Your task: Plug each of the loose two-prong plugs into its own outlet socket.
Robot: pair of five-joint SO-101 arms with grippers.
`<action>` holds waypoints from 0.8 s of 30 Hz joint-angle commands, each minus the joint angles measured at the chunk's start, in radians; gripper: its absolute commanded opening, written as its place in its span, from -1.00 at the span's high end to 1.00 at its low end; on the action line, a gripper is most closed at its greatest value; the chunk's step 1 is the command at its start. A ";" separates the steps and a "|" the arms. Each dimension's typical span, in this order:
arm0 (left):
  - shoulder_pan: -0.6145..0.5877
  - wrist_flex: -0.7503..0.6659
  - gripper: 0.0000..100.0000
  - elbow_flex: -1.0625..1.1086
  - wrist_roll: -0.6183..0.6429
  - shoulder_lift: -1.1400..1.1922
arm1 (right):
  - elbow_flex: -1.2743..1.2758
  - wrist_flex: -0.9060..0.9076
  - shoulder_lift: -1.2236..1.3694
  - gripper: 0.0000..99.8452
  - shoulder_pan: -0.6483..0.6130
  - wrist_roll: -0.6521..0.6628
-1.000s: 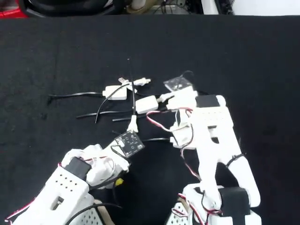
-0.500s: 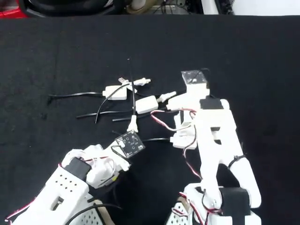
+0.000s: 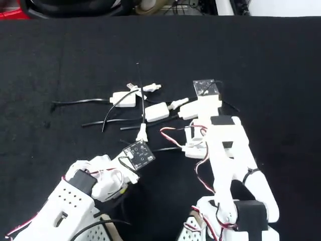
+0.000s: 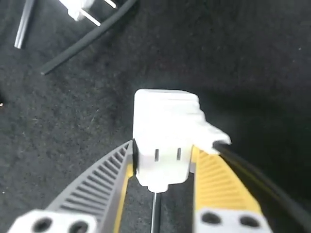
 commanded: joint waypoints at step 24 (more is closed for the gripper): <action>-0.452 0.089 0.95 -0.377 -0.104 0.011 | -0.004 -0.011 -0.004 0.94 0.000 -0.006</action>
